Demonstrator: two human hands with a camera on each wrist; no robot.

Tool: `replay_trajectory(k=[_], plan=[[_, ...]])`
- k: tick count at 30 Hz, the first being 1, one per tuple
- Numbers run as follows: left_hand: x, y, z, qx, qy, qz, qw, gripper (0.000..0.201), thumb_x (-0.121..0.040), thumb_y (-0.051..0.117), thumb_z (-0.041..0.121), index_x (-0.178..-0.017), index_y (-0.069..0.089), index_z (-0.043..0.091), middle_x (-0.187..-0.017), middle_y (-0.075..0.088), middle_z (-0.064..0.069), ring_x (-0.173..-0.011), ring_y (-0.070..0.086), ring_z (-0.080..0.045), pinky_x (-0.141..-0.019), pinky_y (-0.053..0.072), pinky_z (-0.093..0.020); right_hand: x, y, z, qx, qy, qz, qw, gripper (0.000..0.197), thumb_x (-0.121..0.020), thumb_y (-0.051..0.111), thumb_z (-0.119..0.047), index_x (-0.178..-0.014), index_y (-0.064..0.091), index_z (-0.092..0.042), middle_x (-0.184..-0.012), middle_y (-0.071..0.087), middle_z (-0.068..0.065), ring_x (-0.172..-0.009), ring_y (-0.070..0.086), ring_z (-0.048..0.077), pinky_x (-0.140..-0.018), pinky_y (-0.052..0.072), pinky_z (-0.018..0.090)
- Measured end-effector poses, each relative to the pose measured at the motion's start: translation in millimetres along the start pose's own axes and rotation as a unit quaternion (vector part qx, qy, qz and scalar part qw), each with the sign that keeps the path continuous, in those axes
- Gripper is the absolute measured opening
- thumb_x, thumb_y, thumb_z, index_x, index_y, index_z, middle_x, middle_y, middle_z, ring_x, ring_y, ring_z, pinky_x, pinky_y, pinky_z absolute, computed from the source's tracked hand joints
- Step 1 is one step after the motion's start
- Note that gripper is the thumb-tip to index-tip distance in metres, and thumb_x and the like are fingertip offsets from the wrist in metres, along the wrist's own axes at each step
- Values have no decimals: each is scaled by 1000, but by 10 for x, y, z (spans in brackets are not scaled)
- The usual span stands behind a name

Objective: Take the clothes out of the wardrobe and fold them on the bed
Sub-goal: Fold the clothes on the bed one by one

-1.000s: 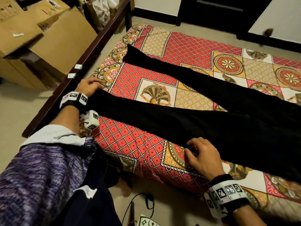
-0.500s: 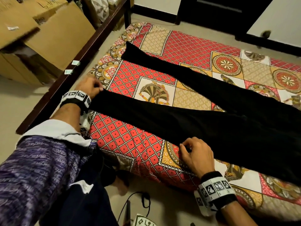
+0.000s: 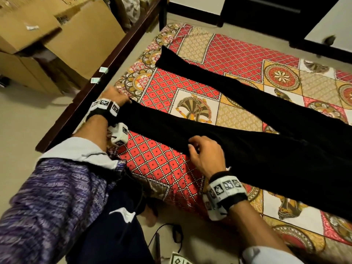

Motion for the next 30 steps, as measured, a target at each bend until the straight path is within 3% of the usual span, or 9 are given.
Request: replay_trajectory(k=[3,5,7,10,16,22,26,28,30], plan=[[-58,49,77,38,3,-5,999,18,-80,80,10,-97,75,12,-99,74,-1,-101,65,-20,-83,51,-30,-108,271,-238,35,-8,-43,998,35,-96,61,-42,-127,67,-27,-115,64,1,-109,60,23,-90,51,40],[-103,79,89,88,7,-29,996,16,-83,78,5,-97,75,12,-91,74,9,-104,61,-13,-81,50,-26,-97,382,-311,57,-13,-30,998,35,-94,63,-39,-125,69,-24,-116,63,4,-110,58,27,-90,49,42],[-114,51,62,149,20,-32,988,20,-87,73,-1,-104,76,9,-100,69,4,-104,57,-10,-82,47,-20,-71,428,-296,34,5,-1,999,30,-93,64,-36,-119,72,-23,-111,63,4,-105,58,27,-87,48,42],[-130,50,-58,208,5,11,978,18,-85,74,-2,-96,79,11,-101,74,-5,-95,64,-12,-76,52,-17,8,484,-255,24,5,33,999,29,-91,66,-36,-116,74,-23,-106,62,2,-100,57,25,-85,48,42],[-130,148,-65,133,19,31,991,29,-85,75,1,-107,79,18,-104,69,4,-103,62,-11,-83,47,-21,40,398,-260,-5,0,20,1000,38,-98,52,-48,-117,76,-26,-103,64,-2,-96,58,18,-82,48,36],[-196,38,-141,90,75,-22,993,40,-83,70,-6,-108,77,23,-126,67,-3,-113,62,-23,-92,50,-29,-476,-110,-109,-21,28,121,992,22,-97,60,-25,-111,75,-18,-105,72,3,-93,66,24,-79,50,33],[-161,67,-42,0,146,-69,987,41,-83,65,-8,-114,76,16,-122,69,-11,-99,60,-22,-75,45,-23,-939,-121,199,82,45,-7,996,24,-98,61,-29,-115,75,-20,-113,74,8,-104,67,30,-95,54,45],[-131,88,15,-68,182,-71,978,37,-84,70,-5,-116,76,12,-127,65,-11,-118,56,-28,-92,42,-27,-993,-77,284,138,22,-70,988,20,-96,64,-30,-112,73,-23,-115,73,6,-106,64,32,-97,51,48],[-132,86,38,-109,221,-68,967,32,-83,75,1,-111,78,16,-128,61,-12,-127,50,-32,-105,38,-36,-1020,-97,323,154,8,-64,986,16,-94,67,-27,-109,73,-23,-116,71,4,-108,63,32,-96,50,46]])
Point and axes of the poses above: each hand's wrist, its own x-axis away from the middle knuckle, its own y-axis out of the palm, z = x × y, the point moved 3 cm from there along -x, towards the middle knuckle
